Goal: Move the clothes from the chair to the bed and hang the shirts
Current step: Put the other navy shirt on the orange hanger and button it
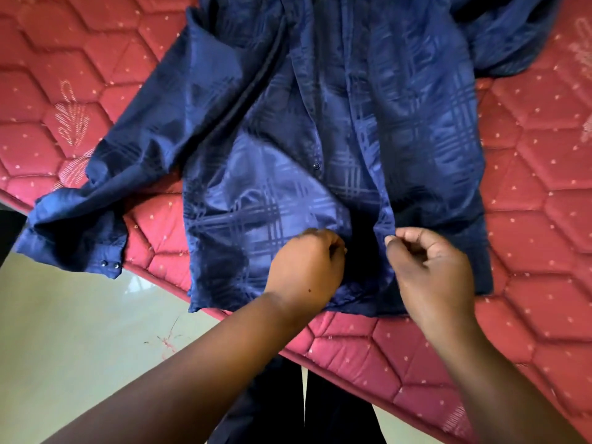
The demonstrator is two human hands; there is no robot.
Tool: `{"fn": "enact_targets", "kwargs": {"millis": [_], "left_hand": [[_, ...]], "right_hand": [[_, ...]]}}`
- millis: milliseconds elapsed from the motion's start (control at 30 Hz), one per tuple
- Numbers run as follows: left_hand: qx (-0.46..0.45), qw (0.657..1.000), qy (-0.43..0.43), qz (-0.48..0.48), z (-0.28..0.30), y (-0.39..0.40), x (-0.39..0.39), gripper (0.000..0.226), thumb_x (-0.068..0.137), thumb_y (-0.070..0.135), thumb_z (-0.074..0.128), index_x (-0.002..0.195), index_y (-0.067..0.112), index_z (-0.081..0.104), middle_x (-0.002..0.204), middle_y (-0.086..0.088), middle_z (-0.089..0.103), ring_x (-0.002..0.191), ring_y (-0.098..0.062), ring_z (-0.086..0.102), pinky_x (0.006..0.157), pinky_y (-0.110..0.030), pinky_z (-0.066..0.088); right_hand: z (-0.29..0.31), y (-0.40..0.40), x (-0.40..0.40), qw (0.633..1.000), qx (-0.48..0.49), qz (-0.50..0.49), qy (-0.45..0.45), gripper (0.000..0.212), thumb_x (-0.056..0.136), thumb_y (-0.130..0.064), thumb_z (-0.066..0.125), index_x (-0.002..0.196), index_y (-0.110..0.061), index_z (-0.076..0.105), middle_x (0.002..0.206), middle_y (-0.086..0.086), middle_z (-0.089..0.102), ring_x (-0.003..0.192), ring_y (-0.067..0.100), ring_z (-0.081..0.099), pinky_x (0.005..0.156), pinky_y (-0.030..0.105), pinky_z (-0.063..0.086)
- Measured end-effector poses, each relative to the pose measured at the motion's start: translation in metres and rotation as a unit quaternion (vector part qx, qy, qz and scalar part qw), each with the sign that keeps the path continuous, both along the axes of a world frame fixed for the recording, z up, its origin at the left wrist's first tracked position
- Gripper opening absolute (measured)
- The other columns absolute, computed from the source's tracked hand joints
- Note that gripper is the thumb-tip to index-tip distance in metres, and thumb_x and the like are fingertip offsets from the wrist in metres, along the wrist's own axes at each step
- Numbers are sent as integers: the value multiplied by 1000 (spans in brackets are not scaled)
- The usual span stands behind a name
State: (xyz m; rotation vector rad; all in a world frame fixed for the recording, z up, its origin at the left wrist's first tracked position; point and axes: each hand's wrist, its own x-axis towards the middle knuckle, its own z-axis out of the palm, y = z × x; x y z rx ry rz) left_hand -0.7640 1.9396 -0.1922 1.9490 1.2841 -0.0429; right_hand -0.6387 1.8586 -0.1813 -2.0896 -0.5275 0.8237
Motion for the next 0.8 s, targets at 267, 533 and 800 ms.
{"fn": "enact_targets", "kwargs": {"millis": [267,533,800], "left_hand": [[-351,875,-165,291,11,-3,11,12,90,11,67,80,16,70,60,6,62,53,0,56,48,-19,49],[-415,816,-216,341,9,0,12,9,89,9,68,81,13,68,63,2,59,55,-2,57,52,-18,52],[-342,880,-196,267,1,1,12,6,89,9,68,84,12,69,59,7,60,55,0,56,53,-19,52]], "right_hand": [[-13,0,-14,994,-5,7,110,15,89,-11,68,81,-23,72,74,-9,72,70,1,63,73,24,51],[-5,2,-9,955,10,-48,291,16,92,-9,63,82,-18,71,74,-2,72,70,11,67,66,26,53],[-5,0,0,902,-4,-86,423,13,94,-13,55,89,-17,66,78,-1,68,67,13,64,66,28,49]]}}
